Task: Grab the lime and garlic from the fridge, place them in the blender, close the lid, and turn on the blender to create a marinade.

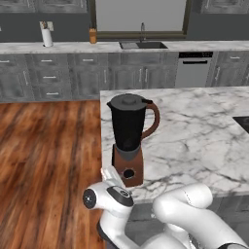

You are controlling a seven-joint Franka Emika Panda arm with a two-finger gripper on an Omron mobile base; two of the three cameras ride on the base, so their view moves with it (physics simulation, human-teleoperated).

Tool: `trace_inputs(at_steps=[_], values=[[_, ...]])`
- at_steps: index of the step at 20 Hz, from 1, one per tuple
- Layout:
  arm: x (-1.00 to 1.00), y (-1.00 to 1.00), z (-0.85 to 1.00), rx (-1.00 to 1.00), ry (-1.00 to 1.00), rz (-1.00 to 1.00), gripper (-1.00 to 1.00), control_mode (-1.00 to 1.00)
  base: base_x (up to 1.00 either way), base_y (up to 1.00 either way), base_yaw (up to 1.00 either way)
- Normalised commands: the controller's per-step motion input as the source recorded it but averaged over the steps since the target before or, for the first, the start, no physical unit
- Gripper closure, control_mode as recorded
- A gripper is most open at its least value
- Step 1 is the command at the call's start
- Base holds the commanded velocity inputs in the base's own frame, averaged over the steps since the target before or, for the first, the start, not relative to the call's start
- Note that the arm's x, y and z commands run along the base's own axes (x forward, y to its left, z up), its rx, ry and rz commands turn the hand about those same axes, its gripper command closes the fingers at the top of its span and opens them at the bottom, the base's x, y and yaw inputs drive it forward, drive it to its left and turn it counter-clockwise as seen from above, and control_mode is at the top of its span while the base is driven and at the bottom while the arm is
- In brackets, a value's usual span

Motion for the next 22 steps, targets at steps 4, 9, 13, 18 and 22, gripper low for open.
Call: trace_inputs(at_steps=[4,9,13,18,22], values=[[0.41,0.15,-0.73,0.0,0.0,0.0,-1.0,-1.0,0.0,0.0,0.0],[0.4,0.1,-0.62,0.0,-0.02,0.0,-1.0,-1.0,0.0,0.0,0.0],[0.0,0.08,-0.24,0.0,-0.04,0.0,-1.0,-1.0,0.0,0.0,0.0],[-0.9,0.04,0.07,0.01,-0.09,0.0,-1.0,-1.0,0.0,0.0,0.0],[-1.0,0.0,0.46,0.0,-0.14,0.0,-1.0,-1.0,0.0,0.0,0.0]])
